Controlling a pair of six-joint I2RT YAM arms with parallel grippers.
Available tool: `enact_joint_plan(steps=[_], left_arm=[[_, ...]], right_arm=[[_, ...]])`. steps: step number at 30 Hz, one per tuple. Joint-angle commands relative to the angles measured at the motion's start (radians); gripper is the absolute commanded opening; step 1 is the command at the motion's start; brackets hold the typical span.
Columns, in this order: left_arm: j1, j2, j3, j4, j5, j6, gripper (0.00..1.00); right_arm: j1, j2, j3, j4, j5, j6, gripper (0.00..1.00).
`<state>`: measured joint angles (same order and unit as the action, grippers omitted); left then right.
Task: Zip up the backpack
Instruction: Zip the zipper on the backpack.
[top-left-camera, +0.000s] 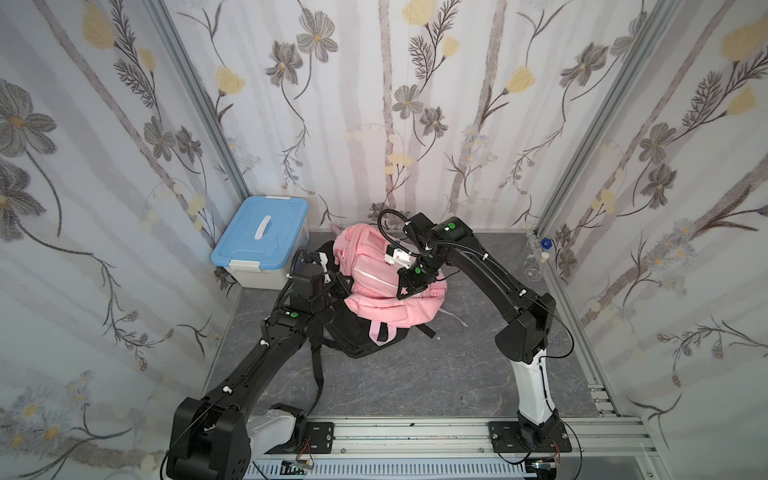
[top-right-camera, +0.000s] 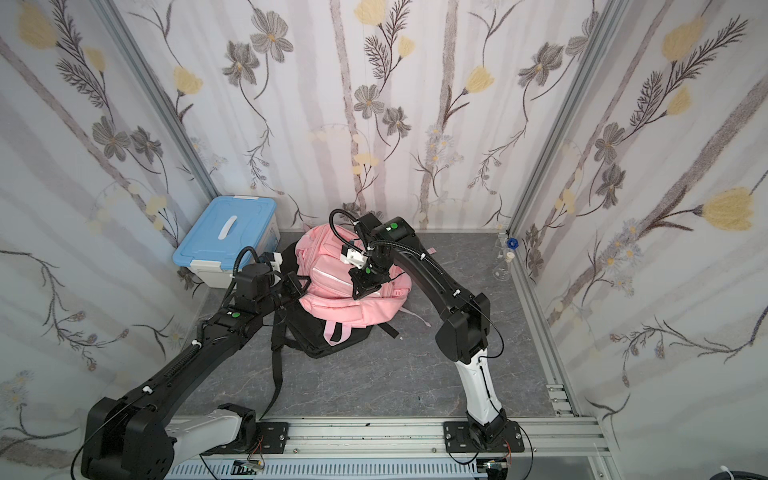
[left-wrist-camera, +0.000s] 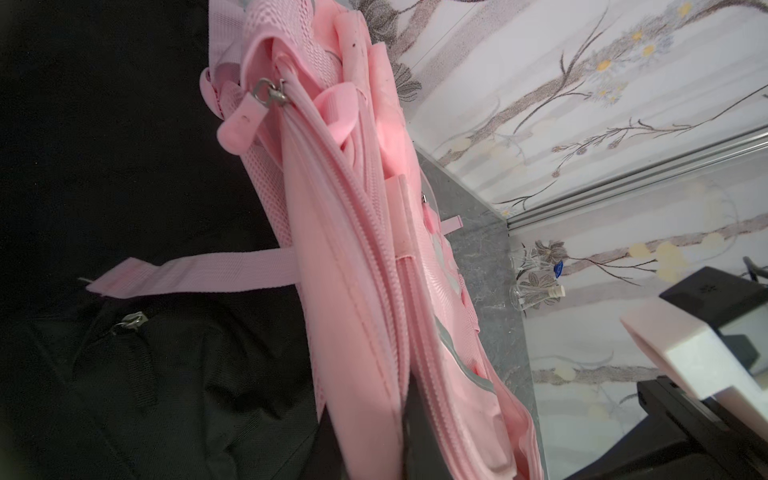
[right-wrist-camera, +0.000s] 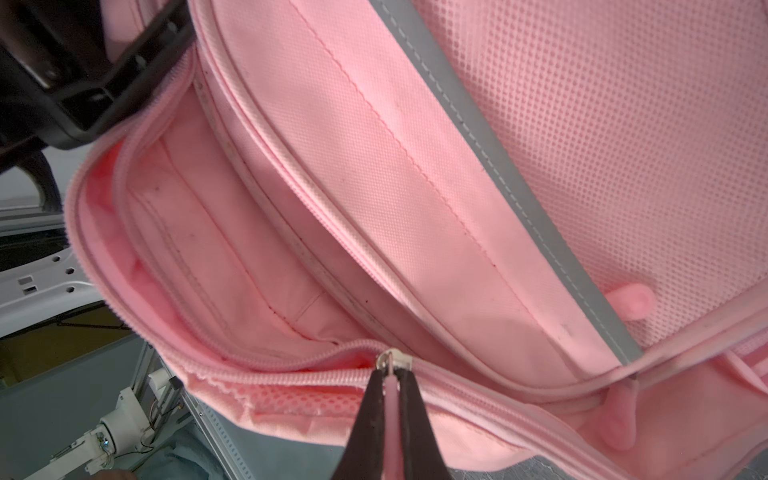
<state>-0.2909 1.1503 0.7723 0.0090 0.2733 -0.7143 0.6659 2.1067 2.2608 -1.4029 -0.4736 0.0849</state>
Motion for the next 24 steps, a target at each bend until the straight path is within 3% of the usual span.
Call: enact_joint_plan(steps=[1, 6, 20, 24], left_arm=[[-0.007, -0.015, -0.022, -0.018, 0.019, 0.047, 0.00], [-0.014, -0.014, -0.068, 0.024, 0.030, 0.014, 0.00], [-0.050, 0.040, -0.126, 0.162, 0.069, -0.090, 0.00], [-0.051, 0.024, -0.123, 0.145, 0.068, -0.102, 0.00]], right_arm=[[0.015, -0.031, -0.035, 0.091, 0.019, 0.022, 0.00], [0.046, -0.056, -0.049, 0.126, 0.057, 0.066, 0.00], [0.115, -0.008, 0.035, 0.259, -0.062, 0.183, 0.00], [0.103, -0.014, 0.026, 0.204, -0.031, 0.138, 0.00]])
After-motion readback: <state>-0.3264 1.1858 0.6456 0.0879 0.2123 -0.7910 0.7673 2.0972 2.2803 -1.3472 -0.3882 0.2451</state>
